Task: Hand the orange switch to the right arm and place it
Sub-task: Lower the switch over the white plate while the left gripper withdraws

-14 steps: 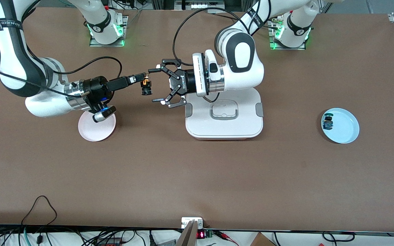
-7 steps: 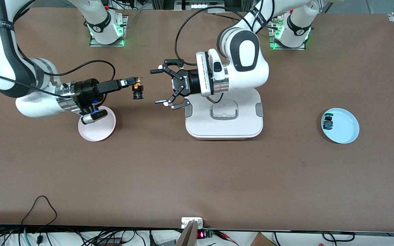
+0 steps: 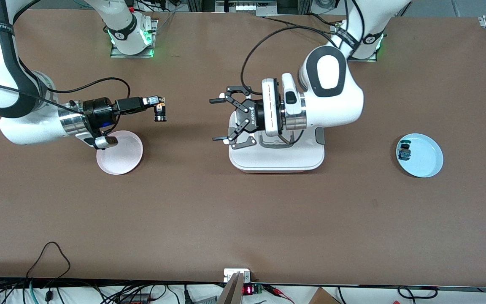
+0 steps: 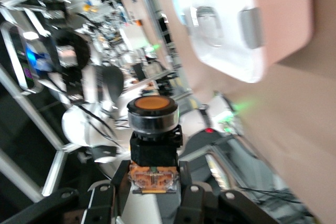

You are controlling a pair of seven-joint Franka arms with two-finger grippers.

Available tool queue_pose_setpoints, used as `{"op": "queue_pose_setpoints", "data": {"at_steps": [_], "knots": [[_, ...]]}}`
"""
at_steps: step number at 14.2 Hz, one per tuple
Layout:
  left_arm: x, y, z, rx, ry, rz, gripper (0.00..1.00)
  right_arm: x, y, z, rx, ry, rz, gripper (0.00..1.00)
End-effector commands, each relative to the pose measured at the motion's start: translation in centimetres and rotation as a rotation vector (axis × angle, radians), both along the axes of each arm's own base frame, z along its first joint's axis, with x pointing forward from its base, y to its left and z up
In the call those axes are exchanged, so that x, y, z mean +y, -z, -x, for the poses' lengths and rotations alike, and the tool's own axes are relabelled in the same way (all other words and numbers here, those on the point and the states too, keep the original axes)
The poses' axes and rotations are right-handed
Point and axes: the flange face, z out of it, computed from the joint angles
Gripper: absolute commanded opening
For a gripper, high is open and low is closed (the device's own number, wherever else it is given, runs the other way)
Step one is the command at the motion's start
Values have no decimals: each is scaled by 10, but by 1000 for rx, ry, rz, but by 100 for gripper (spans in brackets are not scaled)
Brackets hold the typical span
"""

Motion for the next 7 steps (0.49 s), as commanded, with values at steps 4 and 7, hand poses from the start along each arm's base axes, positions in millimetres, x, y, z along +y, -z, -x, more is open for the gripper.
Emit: {"op": "queue_pose_setpoints", "data": {"at_steps": [4, 7], "knots": [[27, -11, -7, 148, 98, -312, 100, -57, 20, 9, -243, -213, 278, 0], [35, 1, -3, 203, 113, -555, 100, -85, 34, 7, -421, -404, 464, 0]]}}
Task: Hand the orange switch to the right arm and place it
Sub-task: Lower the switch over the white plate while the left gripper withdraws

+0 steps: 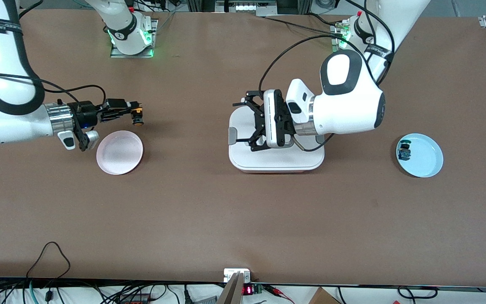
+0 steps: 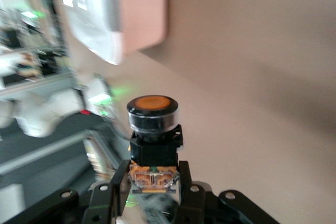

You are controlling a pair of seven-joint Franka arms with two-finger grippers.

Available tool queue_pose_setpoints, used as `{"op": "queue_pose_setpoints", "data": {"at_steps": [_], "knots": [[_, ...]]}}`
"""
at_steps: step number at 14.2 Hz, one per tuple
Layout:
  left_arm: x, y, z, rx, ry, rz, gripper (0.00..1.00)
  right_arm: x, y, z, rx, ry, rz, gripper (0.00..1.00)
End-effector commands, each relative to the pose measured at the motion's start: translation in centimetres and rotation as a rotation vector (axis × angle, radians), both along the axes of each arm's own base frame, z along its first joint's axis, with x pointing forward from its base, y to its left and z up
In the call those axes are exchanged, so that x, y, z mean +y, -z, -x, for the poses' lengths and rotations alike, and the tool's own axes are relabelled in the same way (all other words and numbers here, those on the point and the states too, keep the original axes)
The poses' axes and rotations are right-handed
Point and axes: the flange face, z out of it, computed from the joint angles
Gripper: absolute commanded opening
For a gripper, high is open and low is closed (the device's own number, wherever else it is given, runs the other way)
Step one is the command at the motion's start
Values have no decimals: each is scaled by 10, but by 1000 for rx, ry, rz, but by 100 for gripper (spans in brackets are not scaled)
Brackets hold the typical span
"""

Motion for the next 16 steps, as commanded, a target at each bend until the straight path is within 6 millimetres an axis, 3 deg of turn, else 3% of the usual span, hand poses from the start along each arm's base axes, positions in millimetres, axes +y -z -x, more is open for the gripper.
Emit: {"op": "queue_pose_setpoints", "data": {"at_steps": [1, 2, 5, 8, 11, 14, 16], "knots": [[11, 3, 5, 47, 15, -197, 100, -23, 0, -5, -171, -190, 139, 0], [28, 5, 1, 83, 25, -251, 100, -32, 3, -7, -224, -266, 199, 0], [46, 21, 4, 161, 42, -440, 100, -53, 9, -14, -322, -443, 334, 0], [64, 45, 9, 205, -11, -749, 100, -63, 15, -21, -426, -644, 420, 0], [87, 58, 10, 286, -71, -905, 100, -66, 31, -21, -531, -775, 414, 0], [114, 47, 2, 442, -263, -996, 100, -53, 51, -19, -611, -864, 407, 0], [126, 18, -8, 473, -399, -1040, 100, -39, 62, -17, -673, -918, 399, 0]]}}
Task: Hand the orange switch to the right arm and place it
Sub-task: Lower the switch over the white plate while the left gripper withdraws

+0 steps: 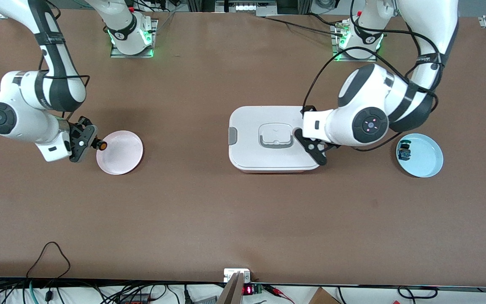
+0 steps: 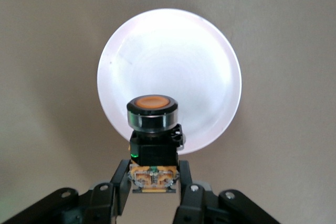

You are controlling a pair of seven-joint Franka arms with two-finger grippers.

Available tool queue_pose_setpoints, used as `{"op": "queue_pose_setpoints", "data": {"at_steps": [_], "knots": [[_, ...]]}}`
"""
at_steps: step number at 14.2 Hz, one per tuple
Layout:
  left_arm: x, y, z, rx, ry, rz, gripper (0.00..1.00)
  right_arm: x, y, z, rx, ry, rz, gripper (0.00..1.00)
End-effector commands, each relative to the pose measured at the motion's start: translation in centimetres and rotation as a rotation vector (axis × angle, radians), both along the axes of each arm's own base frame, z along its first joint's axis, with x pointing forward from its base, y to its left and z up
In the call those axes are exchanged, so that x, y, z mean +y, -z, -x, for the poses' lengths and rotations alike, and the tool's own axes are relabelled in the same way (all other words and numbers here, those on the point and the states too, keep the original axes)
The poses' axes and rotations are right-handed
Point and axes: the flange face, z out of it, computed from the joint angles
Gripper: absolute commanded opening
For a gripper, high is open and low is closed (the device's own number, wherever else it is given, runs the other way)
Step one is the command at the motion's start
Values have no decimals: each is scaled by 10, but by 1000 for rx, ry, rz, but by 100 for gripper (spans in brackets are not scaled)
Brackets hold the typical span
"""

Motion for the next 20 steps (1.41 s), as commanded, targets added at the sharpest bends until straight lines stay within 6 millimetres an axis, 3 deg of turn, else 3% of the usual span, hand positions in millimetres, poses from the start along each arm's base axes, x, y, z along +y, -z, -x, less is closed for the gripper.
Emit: {"op": "queue_pose_setpoints", "data": {"at_steps": [1, 5, 12, 14, 15, 16, 17, 20], "knots": [[21, -43, -14, -16, -165, -122, 100, 24, 12, 8, -47, -114, 0, 0], [59, -74, -26, -13, -293, -184, 100, 28, 27, 15, -51, -196, 17, 0], [118, -131, -27, -11, -432, -251, 100, 26, 64, 16, -76, -270, 47, 0], [135, -139, -27, -20, -490, -273, 100, 28, 76, 17, -95, -276, 41, 0], [155, -150, -24, -40, -522, -270, 100, 29, 79, 16, -101, -278, 39, 0], [166, -145, -24, -39, -544, -272, 100, 29, 80, 16, -101, -278, 39, 0], [189, -153, -21, -75, -593, -238, 100, 29, 81, 16, -99, -278, 38, 0], [197, -164, 16, -235, -648, -178, 100, 28, 88, 22, -82, -292, 43, 0]]}}
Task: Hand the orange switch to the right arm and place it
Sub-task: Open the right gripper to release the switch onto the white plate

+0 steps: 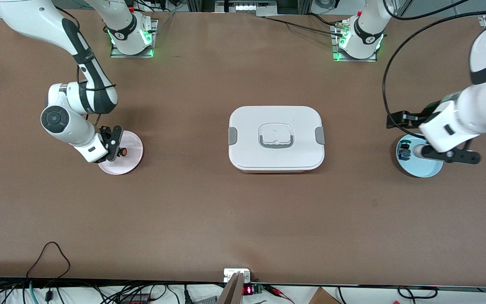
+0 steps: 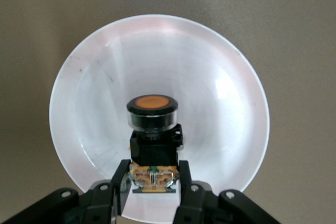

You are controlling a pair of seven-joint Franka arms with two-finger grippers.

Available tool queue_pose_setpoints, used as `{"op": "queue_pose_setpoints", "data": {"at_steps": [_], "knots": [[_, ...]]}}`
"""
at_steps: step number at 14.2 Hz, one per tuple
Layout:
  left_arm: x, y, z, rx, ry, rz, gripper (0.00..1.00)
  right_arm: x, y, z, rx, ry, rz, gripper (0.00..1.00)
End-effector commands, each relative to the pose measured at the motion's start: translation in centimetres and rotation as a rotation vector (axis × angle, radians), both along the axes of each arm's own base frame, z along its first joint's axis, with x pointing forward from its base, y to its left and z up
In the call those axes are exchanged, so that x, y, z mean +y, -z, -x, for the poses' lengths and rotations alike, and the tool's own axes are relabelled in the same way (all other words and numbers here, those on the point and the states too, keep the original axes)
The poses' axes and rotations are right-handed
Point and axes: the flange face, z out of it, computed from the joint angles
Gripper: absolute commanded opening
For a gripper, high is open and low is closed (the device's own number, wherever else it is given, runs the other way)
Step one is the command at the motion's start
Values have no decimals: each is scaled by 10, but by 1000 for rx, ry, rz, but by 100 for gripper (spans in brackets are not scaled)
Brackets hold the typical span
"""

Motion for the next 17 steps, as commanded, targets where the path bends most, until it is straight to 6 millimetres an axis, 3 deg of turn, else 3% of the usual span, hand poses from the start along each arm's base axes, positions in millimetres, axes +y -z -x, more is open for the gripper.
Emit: {"op": "queue_pose_setpoints", "data": {"at_steps": [1, 2, 4, 5, 8, 9, 11, 14, 17], "knots": [[7, -11, 49, -107, -34, 1, 100, -2, 4, 6, 3, -59, 30, 0], [13, -16, 51, -123, -43, -5, 100, -2, 5, 7, 5, -83, 46, 0], [48, -12, 62, -176, -95, -29, 100, -3, 5, 7, 5, -96, 56, 1], [50, -10, 72, -178, -100, -32, 100, -2, 5, 8, 6, -98, 56, 1], [58, -10, 76, -165, -114, -38, 100, -1, 7, 8, 8, -99, 55, 1], [61, -11, 75, -162, -120, -40, 100, 0, 7, 8, 9, -96, 56, 9], [65, -7, 72, -130, -126, -44, 100, 0, 4, 8, 5, -76, 58, 98], [67, -9, 72, -125, -130, -47, 100, -2, -16, 7, -9, -58, 60, 100], [62, -13, 70, -138, -118, -71, 100, -2, -49, 2, -21, -22, 49, 100]]}}
